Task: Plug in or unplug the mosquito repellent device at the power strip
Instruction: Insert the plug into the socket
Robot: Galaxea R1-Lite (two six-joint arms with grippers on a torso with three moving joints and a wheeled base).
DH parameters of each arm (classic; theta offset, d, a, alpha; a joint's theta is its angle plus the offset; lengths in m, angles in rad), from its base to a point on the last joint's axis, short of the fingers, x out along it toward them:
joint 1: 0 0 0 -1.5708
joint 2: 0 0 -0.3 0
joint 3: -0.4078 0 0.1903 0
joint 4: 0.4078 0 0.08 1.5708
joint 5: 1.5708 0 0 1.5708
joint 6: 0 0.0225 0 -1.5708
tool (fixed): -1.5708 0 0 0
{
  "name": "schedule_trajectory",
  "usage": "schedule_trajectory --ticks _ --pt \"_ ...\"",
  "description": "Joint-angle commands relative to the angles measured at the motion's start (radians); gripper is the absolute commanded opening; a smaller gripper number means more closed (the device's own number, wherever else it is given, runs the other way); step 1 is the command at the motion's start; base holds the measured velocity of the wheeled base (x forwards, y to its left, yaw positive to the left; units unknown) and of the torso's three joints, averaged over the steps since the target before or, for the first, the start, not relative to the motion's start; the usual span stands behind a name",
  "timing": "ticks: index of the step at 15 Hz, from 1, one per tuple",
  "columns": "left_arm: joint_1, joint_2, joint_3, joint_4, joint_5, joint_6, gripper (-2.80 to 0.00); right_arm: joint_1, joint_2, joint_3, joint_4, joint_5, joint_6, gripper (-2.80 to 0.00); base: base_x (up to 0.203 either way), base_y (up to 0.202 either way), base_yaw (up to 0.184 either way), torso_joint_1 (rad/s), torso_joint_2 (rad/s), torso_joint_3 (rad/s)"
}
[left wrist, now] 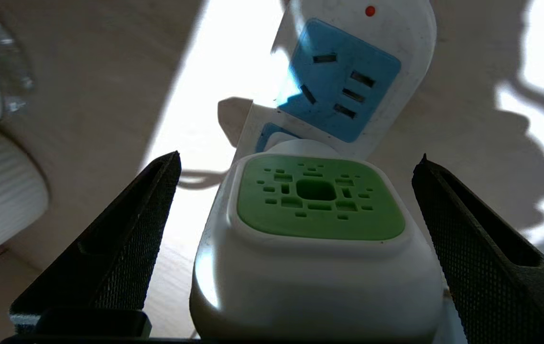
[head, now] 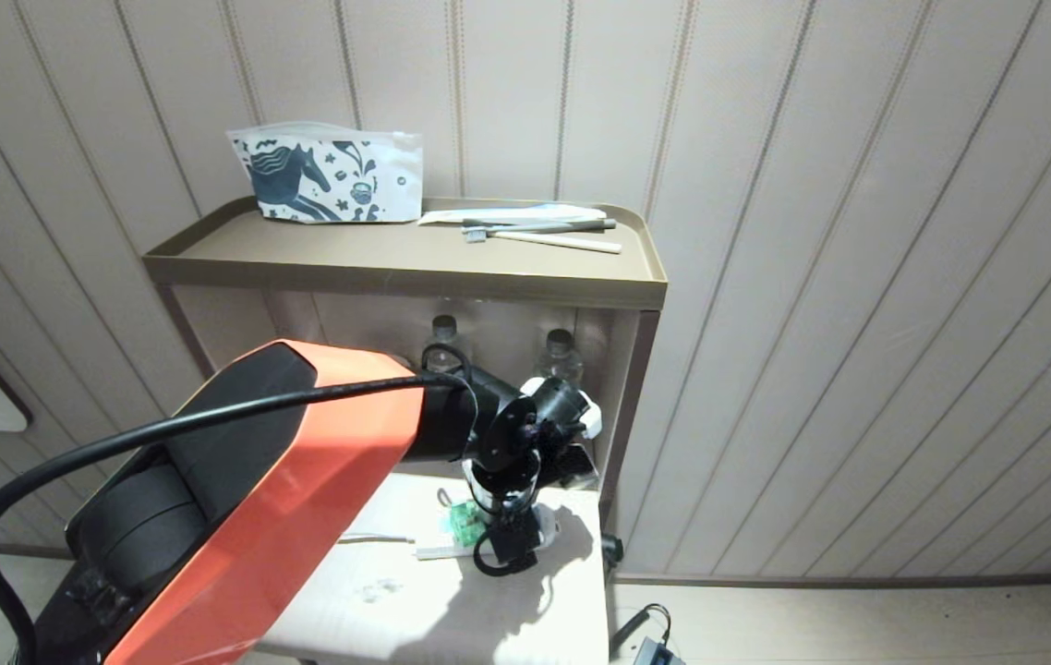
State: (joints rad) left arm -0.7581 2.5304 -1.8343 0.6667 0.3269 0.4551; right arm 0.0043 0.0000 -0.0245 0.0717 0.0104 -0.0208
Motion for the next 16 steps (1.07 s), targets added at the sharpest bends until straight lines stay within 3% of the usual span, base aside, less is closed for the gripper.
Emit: schedule_trajectory --ticks 1,16 --pt "0.002 0.001 0.007 -0.013 0.009 0.005 0.00 0.000 0.000 0.000 0.000 0.000 -0.001 -2.80 0.000 0.000 0.000 0.000 0.00 0.000" --pt "0.029 -0.028 -0.039 -0.019 -0.019 -0.001 0.00 0.000 0.000 0.000 0.000 0.000 -0.001 -2.80 0.000 0.000 0.000 0.000 0.00 0.000"
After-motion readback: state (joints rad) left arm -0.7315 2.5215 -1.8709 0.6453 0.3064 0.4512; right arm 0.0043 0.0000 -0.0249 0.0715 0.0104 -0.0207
